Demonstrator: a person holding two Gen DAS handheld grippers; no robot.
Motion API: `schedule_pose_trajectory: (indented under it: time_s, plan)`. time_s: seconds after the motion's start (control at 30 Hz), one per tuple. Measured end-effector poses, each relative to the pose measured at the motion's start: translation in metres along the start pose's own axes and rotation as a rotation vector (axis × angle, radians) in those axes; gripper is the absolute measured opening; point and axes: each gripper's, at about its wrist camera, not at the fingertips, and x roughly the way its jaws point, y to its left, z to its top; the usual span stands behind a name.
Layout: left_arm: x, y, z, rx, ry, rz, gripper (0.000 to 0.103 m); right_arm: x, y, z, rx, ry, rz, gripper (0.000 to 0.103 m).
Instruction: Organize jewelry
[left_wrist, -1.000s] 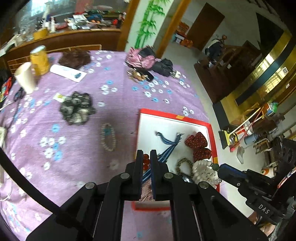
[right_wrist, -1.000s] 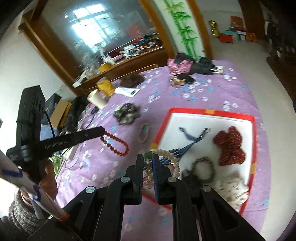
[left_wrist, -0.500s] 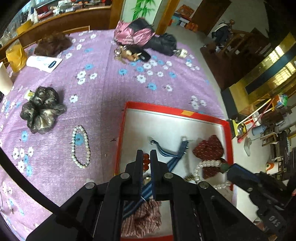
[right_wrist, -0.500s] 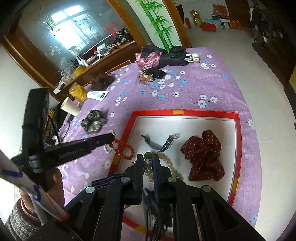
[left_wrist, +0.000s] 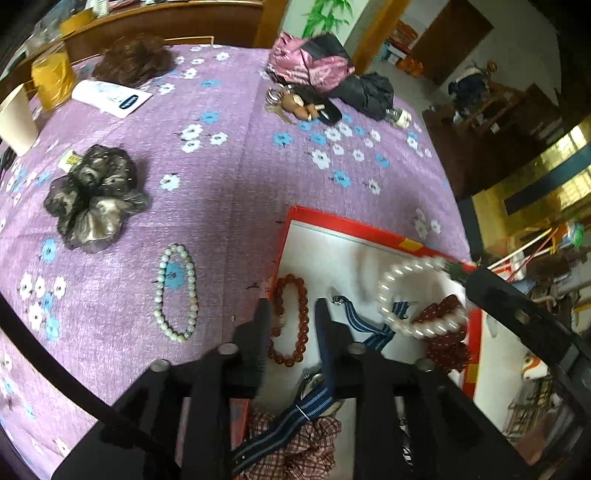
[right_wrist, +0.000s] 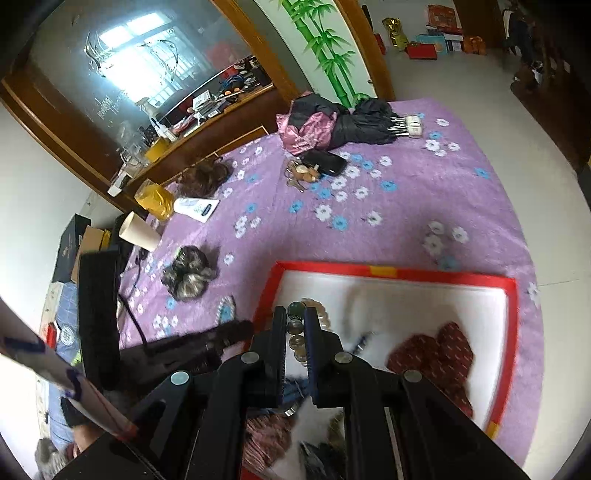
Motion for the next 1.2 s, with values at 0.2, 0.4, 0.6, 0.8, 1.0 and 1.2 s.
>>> schedule_pose_trajectory:
  time_s: [0.2, 0.4, 0.6, 0.8, 1.0, 1.2]
  plan:
    - [-0.044, 0.012, -0.018, -0.011, -0.050, -0.019, 0.035, 0.026, -0.015, 0.003, 0.035, 0.028, -0.043, 0.010]
    - [-0.079, 0.036, -0.054, -0.036, -0.091, 0.041, 0.040, 0.035, -0.046, 0.000, 0.076, 0.040, -0.125, 0.011]
    - [-0.101, 0.063, -0.089, -0.118, -0.128, 0.080, 0.043, 0.027, -0.057, -0.003, 0.079, 0.016, -0.165, 0.038]
    - [-0.122, 0.086, -0.128, -0.169, -0.186, 0.197, 0.047, 0.011, -0.053, -0.011, 0.069, 0.004, -0.177, 0.040]
    - [-0.131, 0.112, -0.155, -0.206, -0.174, 0.275, 0.047, -0.016, -0.049, -0.036, 0.063, -0.004, -0.185, 0.046]
    - [-0.149, 0.125, -0.173, -0.230, -0.190, 0.308, 0.047, -0.040, -0.036, -0.068, 0.062, -0.003, -0.163, 0.050]
